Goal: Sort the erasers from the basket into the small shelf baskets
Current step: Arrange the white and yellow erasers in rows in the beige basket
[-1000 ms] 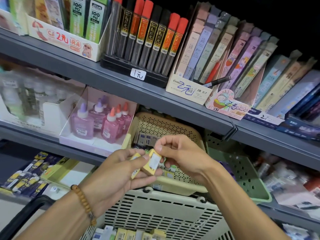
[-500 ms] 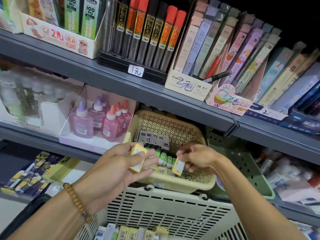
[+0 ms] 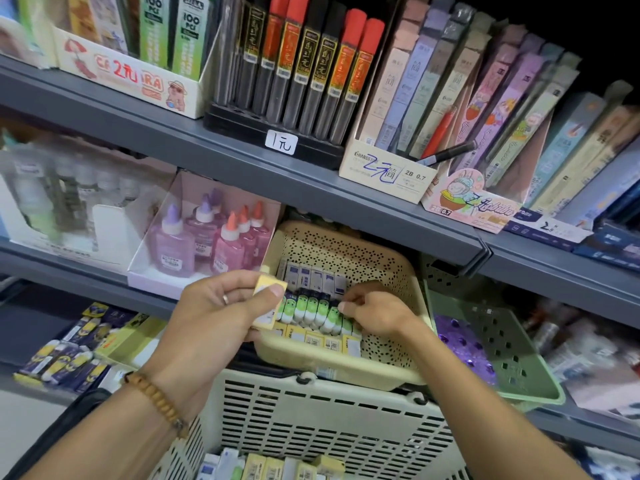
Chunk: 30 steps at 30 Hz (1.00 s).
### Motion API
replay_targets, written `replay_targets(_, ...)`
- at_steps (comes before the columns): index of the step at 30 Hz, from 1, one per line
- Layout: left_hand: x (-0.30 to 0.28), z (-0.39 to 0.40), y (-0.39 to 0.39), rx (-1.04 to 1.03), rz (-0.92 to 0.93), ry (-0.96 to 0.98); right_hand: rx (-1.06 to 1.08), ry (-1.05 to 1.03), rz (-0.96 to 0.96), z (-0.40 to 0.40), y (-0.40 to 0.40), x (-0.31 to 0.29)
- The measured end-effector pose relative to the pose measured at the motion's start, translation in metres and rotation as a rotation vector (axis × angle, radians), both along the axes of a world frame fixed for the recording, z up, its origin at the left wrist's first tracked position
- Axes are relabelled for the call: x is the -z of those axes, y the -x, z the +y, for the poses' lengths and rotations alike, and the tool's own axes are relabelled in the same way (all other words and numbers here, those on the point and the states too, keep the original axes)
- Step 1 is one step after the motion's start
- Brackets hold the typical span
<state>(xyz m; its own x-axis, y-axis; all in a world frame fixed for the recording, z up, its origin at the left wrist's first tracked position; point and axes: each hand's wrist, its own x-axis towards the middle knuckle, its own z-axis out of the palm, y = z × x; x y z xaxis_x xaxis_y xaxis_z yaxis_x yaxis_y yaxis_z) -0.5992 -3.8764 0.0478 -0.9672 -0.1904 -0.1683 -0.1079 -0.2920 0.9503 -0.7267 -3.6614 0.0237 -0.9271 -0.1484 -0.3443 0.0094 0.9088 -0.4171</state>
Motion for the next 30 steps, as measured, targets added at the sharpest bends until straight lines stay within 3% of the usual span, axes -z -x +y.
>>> replay_targets(7, 0.005, -0.004, 0.004, -0.03, -0.055, -0.092, 0.006, 0.016, -0.008, -0.013, 0.009, 0.007)
replay_targets(10, 0.005, -0.005, 0.005, -0.02, -0.053, -0.088, -0.026, -0.027, 0.106, -0.018, 0.002, -0.005)
replay_targets(11, 0.005, -0.005, 0.005, -0.026, -0.046, -0.078, -0.028, 0.021, 0.165, -0.022, -0.004, -0.011)
replay_targets(13, 0.007, -0.005, 0.006, -0.05, -0.036, -0.057, -0.034, 0.305, 0.18, -0.034, -0.018, -0.027)
replay_targets(15, 0.008, -0.004, 0.007, -0.05, -0.032, -0.035, -0.099, 0.647, 0.036, -0.05, -0.036, -0.041)
replay_targets(17, 0.011, -0.002, 0.009, -0.022, -0.026, 0.005, -0.21, 0.753, -0.026, -0.063, -0.051, -0.046)
replay_targets(20, 0.017, 0.002, 0.01, -0.043, 0.015, 0.218, -0.206, 0.681, -0.011, -0.069, -0.052, -0.045)
replay_targets(24, 0.026, -0.001, 0.008, -0.191, 0.064, 0.822, -0.011, 0.534, -0.075, -0.058, -0.032, -0.033)
replay_targets(30, 0.03, 0.001, 0.004, -0.129, 0.021, 0.817, -0.006, 0.367, -0.174, -0.073, -0.019, 0.004)
